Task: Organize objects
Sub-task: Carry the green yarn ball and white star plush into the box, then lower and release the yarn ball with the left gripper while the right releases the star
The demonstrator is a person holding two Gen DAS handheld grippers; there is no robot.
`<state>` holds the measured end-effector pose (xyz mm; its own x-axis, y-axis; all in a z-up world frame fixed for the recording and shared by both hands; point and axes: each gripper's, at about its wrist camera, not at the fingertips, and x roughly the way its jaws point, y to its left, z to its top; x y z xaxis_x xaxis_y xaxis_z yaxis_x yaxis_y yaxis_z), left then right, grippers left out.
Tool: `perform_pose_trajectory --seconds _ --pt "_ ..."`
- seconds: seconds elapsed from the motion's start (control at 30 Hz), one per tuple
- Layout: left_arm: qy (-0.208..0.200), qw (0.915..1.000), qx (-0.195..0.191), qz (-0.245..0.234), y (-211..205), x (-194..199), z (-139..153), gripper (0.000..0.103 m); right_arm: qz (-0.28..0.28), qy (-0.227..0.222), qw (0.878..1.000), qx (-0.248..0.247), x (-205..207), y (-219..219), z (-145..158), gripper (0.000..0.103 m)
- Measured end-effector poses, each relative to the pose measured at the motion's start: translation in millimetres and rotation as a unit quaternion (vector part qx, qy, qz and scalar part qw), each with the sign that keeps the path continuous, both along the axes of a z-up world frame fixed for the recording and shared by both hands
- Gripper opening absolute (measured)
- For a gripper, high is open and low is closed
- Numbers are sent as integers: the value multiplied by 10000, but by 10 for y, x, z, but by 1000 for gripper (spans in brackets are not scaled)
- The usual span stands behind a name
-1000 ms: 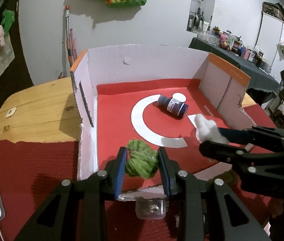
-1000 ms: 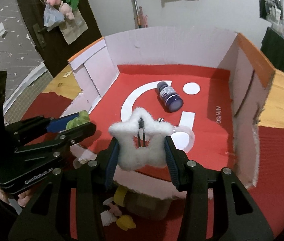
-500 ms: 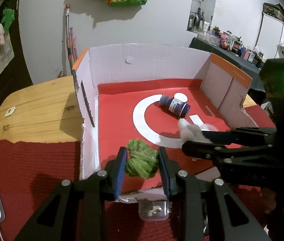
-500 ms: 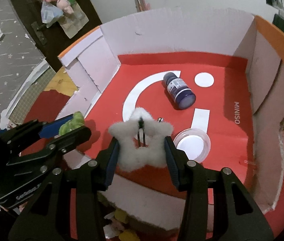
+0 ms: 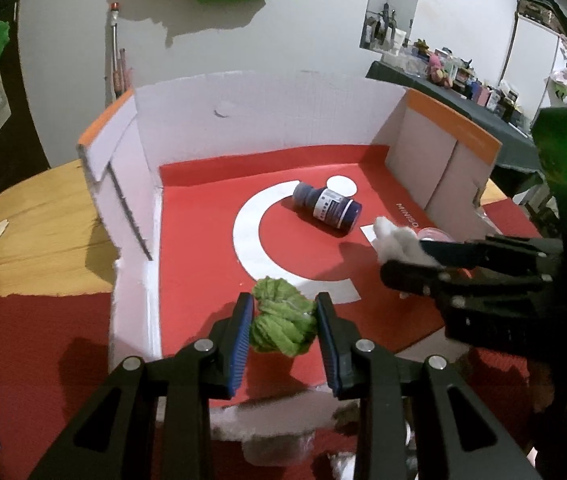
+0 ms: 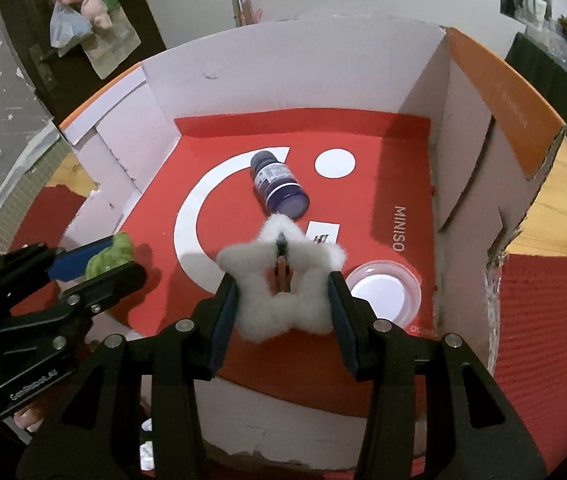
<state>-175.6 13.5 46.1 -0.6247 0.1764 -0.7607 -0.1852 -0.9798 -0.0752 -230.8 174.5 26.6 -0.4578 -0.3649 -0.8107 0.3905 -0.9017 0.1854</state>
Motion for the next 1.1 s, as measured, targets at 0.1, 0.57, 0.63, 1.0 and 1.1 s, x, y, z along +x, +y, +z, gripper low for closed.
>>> perform_pose_trajectory --seconds 0.1,0.57,0.63,1.0,1.1 --pt "-27 10000 -39 23 22 -54 -28 33 58 9 9999 96 22 -29 -25 43" --pt "-191 9995 -180 161 0 -151 -213 33 29 137 9994 329 20 -14 -45 43" --pt "-191 9995 -167 163 -5 -146 -217 33 35 144 9993 339 26 -7 -43 43" --pt "-236 9995 -94 174 -26 -155 -226 33 45 150 9993 327 26 -17 -45 44" --pt "-251 9995 -73 181 -34 -159 -220 33 52 154 9994 314 34 -17 -38 45"
